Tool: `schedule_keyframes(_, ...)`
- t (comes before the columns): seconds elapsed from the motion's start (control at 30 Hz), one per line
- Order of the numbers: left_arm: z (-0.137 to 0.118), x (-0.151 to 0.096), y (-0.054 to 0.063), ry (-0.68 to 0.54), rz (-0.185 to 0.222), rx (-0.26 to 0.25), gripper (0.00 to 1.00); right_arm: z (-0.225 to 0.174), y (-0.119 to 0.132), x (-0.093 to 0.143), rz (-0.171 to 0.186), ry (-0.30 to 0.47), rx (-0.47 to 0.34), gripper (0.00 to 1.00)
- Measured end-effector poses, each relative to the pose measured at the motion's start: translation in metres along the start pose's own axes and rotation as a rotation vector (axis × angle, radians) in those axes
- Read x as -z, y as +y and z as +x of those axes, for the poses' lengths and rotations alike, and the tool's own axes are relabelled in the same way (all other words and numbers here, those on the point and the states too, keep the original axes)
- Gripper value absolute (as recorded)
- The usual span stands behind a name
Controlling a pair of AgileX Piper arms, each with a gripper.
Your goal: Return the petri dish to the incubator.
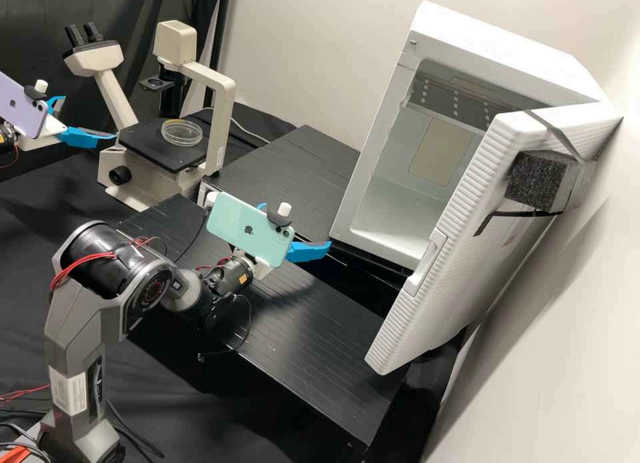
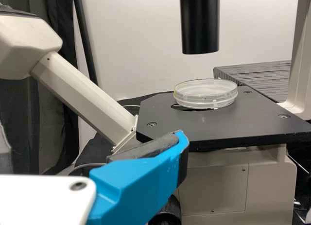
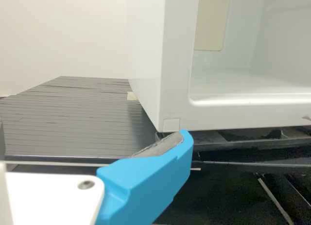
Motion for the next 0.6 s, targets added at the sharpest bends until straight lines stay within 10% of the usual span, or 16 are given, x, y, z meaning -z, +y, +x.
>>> schedule_keyframes(0.6, 0.0, 0.0, 0.0, 0.0, 0.0, 0.0, 1.0, -0.04, -0.004, 0.009, 0.019, 0.069, -0.016, 1.0)
